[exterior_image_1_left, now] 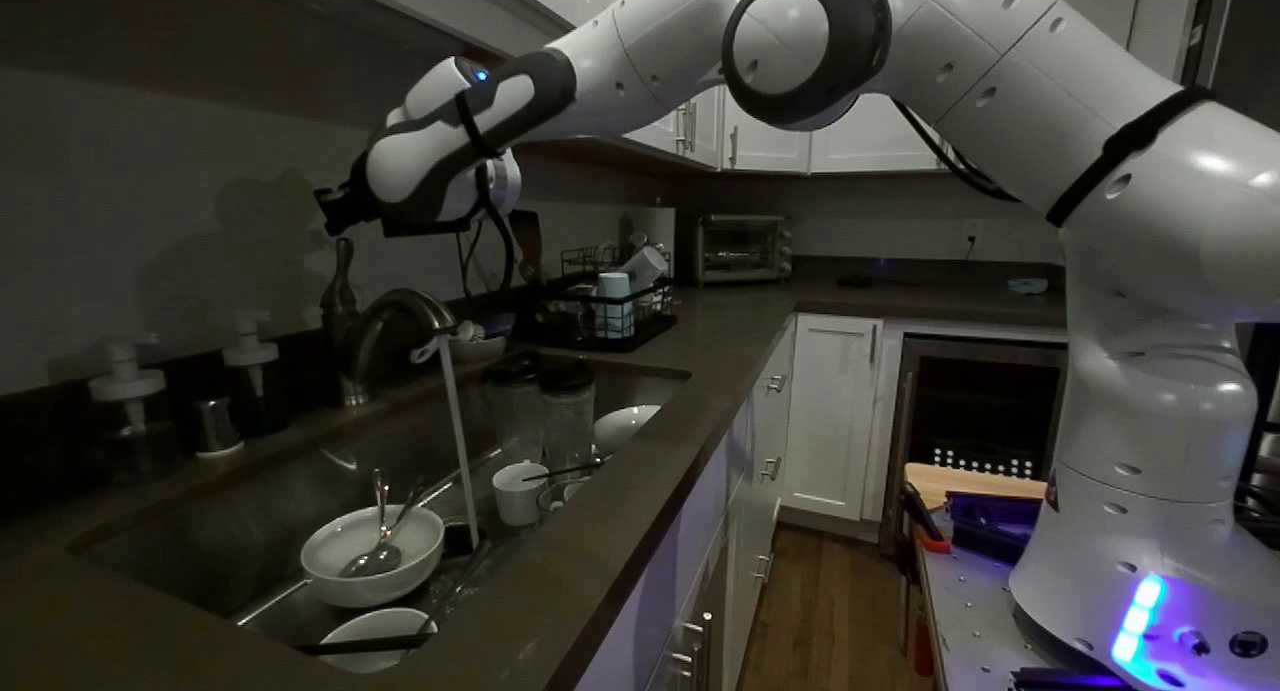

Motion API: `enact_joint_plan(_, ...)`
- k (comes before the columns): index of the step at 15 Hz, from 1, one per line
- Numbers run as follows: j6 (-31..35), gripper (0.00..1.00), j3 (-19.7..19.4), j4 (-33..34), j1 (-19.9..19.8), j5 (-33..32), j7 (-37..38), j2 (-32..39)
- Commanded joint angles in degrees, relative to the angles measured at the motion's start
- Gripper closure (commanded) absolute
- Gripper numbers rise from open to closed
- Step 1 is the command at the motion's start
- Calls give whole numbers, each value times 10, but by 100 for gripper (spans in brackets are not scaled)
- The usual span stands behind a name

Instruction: Push the tap handle down

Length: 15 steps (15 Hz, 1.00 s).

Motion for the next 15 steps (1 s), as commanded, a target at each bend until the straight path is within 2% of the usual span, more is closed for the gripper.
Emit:
enact_joint_plan(1, -1, 100, 17, -11, -9, -18, 11, -4)
enact_joint_plan(10, 19, 100, 11, -73, 0, -18, 15, -32)
enact_joint_plan(15, 54, 100, 21, -145, 0, -14, 13, -69)
